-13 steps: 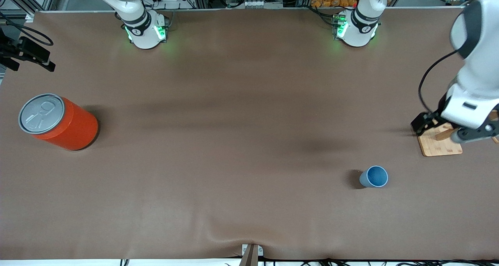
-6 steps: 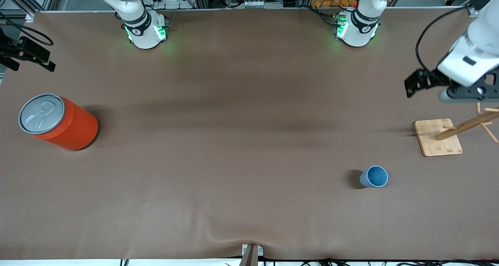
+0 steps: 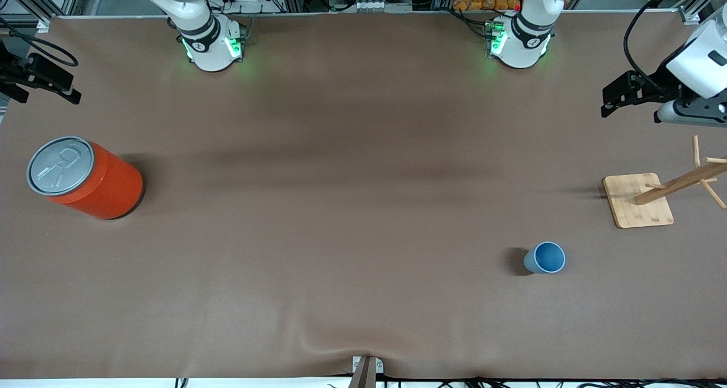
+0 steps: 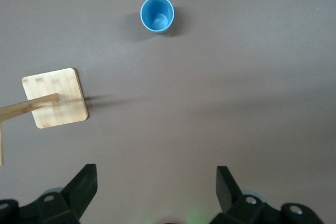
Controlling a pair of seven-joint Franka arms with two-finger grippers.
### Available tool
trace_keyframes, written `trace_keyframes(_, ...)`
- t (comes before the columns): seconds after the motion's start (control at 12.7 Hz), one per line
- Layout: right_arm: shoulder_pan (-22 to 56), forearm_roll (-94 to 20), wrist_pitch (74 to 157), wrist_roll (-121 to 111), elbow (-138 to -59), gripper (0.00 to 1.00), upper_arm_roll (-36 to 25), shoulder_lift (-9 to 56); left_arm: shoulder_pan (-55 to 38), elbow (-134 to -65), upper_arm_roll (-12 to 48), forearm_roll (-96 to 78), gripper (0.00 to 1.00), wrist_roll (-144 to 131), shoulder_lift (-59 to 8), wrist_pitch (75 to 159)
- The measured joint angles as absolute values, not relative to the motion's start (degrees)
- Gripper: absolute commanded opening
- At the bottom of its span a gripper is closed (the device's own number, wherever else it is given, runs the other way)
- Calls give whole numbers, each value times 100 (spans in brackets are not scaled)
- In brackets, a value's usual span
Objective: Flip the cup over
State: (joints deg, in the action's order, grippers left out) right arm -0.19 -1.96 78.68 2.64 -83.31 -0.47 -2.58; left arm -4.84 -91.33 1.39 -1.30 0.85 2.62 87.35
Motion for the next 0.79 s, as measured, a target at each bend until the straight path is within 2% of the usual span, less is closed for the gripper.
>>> trace_keyframes(0.47,-19,-196,7849,264,-8331,100,-48,-258,-525,-8788,161,-134,100,-46,-83,8731)
trace_keyframes(0.79,-19,-196,7827,264,-8331,100,-51,-258,-544,-8346,177,-6,100,-120,-459,8122)
